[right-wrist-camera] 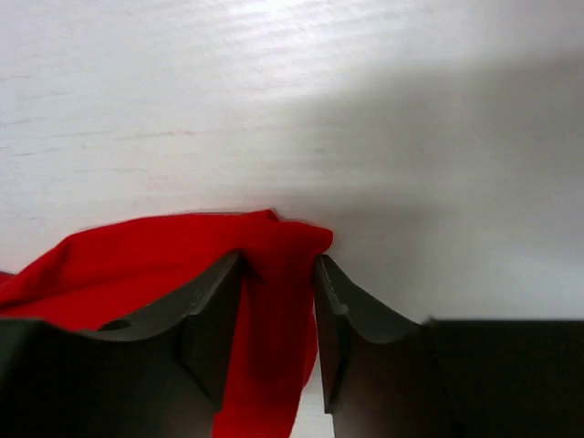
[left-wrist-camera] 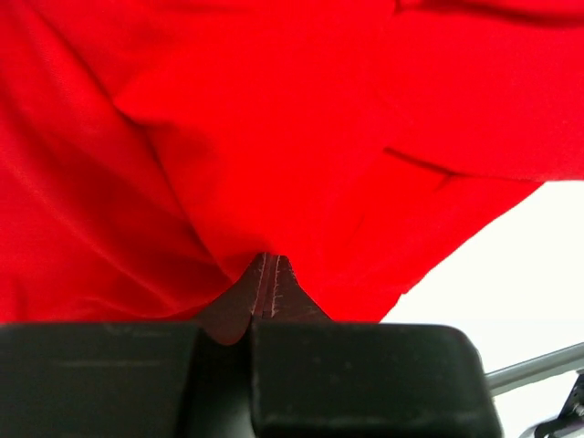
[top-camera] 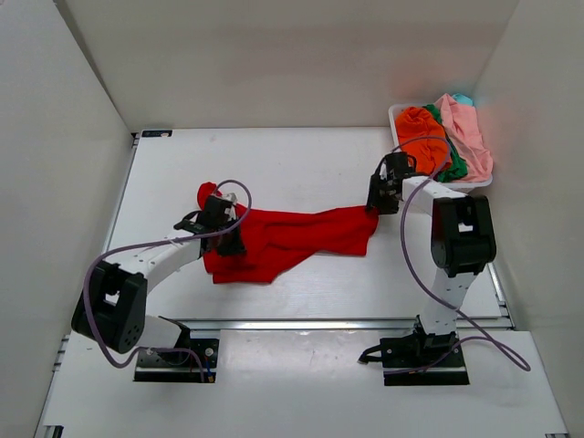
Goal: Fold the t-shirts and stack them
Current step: Flatten out the tshirt
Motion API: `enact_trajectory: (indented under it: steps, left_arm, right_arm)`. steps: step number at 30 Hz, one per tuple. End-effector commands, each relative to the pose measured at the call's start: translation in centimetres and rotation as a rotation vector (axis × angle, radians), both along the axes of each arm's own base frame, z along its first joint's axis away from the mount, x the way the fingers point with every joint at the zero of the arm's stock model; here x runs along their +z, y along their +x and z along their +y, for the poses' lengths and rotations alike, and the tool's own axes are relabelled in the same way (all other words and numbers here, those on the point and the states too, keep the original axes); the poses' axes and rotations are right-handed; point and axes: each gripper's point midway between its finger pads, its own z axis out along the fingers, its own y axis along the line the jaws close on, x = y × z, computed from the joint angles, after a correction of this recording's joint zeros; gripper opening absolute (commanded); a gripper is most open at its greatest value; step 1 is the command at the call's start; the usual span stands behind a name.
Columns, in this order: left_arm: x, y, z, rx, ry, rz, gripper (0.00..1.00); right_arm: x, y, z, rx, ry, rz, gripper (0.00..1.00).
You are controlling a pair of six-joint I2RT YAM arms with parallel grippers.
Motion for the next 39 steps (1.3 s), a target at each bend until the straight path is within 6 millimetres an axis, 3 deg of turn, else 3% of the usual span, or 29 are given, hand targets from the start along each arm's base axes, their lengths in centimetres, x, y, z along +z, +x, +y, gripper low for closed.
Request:
enact_trajectory:
  steps: [1,3,5,7,8,10,11,12,13,15,16,17,18,20,21,22,23,24,26,28,29,31,32,34,39]
  left_arm:
    - [2.8,1.4,0.5,0.016,-0.024,-0.084,0.0]
    - [3.9,2.3,0.9,0.028,-0.025,-0.112,0.0]
    - [6.1,4.0,1.5,0.061,-0.024,-0.185,0.0]
    - [10.8,7.3,3.0,0.126,-0.035,-0.303,0.0]
    - [11.9,8.1,3.5,0.143,-0.026,-0.329,0.0]
    - [18.4,11.2,4.8,0.193,-0.041,-0.476,0.0]
    - [19.9,11.9,5.6,0.221,-0.015,-0.517,0.0]
    - [23.5,12.9,6.5,0.259,-0.003,-0.6,0.0]
    - [26.8,13.5,7.1,0.29,0.0,-0.674,0.0]
    - [30.9,13.7,7.8,0.328,-0.013,-0.758,0.0]
    - [32.5,13.6,8.2,0.335,-0.022,-0.773,0.0]
    - [32.6,13.8,7.8,0.311,-0.043,-0.762,0.0]
    - [32.5,13.6,7.3,0.273,-0.058,-0.731,0.0]
    - [30.0,12.7,5.9,0.21,-0.054,-0.662,0.0]
    - [27.5,11.6,4.8,0.177,-0.054,-0.616,0.0]
    - [23.8,10.5,3.1,0.128,-0.093,-0.53,0.0]
    - [23.1,9.6,2.4,0.105,-0.128,-0.512,0.0]
    - [19.8,7.9,0.4,0.061,-0.191,-0.438,0.15]
    - [14.6,5.2,-3.3,-0.002,-0.284,-0.336,0.24]
    - [12.3,3.9,-6.0,-0.014,-0.35,-0.274,0.27]
    - [12.2,3.5,-7.7,-0.038,-0.377,-0.277,0.27]
    - [10.9,4.1,-9.3,-0.047,-0.371,-0.263,0.3]
    - [11.3,4.6,-9.8,-0.031,-0.378,-0.277,0.31]
    - [10.2,6.3,-9.5,0.018,-0.326,-0.284,0.33]
    - [8.4,10.6,-4.4,0.225,-0.188,-0.331,0.4]
  right_arm:
    - [0.0,1.5,1.6,0.013,0.044,-0.004,0.31]
    - [-0.1,1.6,2.6,0.051,0.056,0.02,0.0]
    - [1.0,1.9,2.5,0.054,-0.004,-0.01,0.0]
    - [5.2,3.0,2.4,0.049,-0.035,-0.132,0.0]
    - [6.4,3.4,2.5,0.053,-0.036,-0.172,0.0]
    - [12.5,4.7,2.2,0.043,-0.023,-0.326,0.01]
    - [14.6,5.1,2.5,0.058,-0.007,-0.39,0.0]
    - [17.6,5.1,2.4,0.052,0.01,-0.46,0.0]
    - [20.7,5.0,2.5,0.062,0.017,-0.537,0.0]
    - [25.4,4.6,1.9,0.042,0.042,-0.662,0.01]
    - [27.4,4.1,1.7,0.036,0.049,-0.708,0.0]
    - [28.1,3.7,1.3,0.03,0.045,-0.719,0.0]
    - [28.4,3.4,1.0,0.026,0.05,-0.713,0.0]
    - [28.2,2.7,1.0,0.037,0.048,-0.7,0.0]
    - [27.2,2.4,1.0,0.046,0.037,-0.676,0.0]
    - [25.8,1.9,1.1,0.052,0.042,-0.647,0.0]
    - [25.4,1.6,1.3,0.058,0.051,-0.64,0.0]
    - [24.0,1.1,1.7,0.062,0.058,-0.619,0.0]
    - [21.1,0.1,1.9,0.061,0.064,-0.566,0.0]
    - [19.8,-0.2,2.5,0.069,0.066,-0.547,0.0]
    - [18.7,-0.4,2.9,0.081,0.072,-0.524,0.0]
    - [17.7,-0.6,3.4,0.086,0.078,-0.502,0.0]
    - [17.1,-0.8,3.5,0.093,0.075,-0.491,0.0]
    - [16.5,-0.8,3.9,0.101,0.093,-0.481,0.0]
    - [15.4,-0.7,4.1,0.111,0.106,-0.456,0.0]
